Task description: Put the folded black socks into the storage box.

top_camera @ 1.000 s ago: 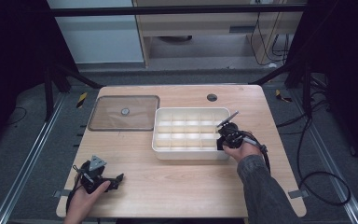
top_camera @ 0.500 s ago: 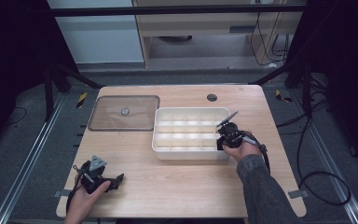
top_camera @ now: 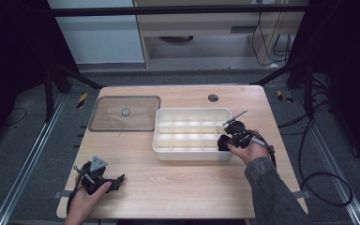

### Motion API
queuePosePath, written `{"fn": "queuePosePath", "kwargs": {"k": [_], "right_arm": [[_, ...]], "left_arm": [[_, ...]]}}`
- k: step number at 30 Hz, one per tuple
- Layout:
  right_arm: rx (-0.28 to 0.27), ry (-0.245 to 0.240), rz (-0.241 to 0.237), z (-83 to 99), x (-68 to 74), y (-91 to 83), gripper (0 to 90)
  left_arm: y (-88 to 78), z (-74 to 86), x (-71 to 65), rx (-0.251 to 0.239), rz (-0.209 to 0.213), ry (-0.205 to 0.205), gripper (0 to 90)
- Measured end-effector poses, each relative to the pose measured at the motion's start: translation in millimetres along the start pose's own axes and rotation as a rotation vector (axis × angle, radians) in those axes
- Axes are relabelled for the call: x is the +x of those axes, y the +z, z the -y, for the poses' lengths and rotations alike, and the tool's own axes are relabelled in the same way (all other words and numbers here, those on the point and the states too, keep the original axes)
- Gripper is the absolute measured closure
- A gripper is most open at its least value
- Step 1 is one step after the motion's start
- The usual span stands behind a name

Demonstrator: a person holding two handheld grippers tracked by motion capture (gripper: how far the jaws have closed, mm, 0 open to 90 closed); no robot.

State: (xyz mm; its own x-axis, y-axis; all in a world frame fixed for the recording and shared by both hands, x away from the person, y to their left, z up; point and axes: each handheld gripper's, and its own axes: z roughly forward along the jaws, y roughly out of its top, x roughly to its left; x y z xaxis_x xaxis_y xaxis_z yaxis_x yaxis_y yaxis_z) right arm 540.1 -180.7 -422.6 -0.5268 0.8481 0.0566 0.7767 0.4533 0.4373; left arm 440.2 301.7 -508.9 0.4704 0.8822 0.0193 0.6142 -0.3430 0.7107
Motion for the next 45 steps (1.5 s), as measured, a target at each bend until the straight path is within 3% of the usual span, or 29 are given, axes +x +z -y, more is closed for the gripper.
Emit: {"fn": "queuePosePath", "kwargs": {"k": [8,19,34,45], "right_arm": [[-0.133,0.017,-0.005,3.6,-5.6,-30.4,90.0],[-0.269,0.031,-0.012,5.6,-3.8,-52.6,90.0],[-0.346,0.021,-0.021,12.7,3.8,-73.9,90.0],[-0.373,0.024,-0.048,23.4,8.5,-76.4,90.0]], "left_arm": [[0.0,0.0,-0.1,0.0,0.0,0.0,0.0],[0.1,0.0,0.1,-0.001,0.003,0.002,0.0],[-1.2,1.2,-0.1,0.0,0.011,0.011,0.0],[-1.2,1.3,-0.5,-0.002,0.011,0.008,0.0]]}}
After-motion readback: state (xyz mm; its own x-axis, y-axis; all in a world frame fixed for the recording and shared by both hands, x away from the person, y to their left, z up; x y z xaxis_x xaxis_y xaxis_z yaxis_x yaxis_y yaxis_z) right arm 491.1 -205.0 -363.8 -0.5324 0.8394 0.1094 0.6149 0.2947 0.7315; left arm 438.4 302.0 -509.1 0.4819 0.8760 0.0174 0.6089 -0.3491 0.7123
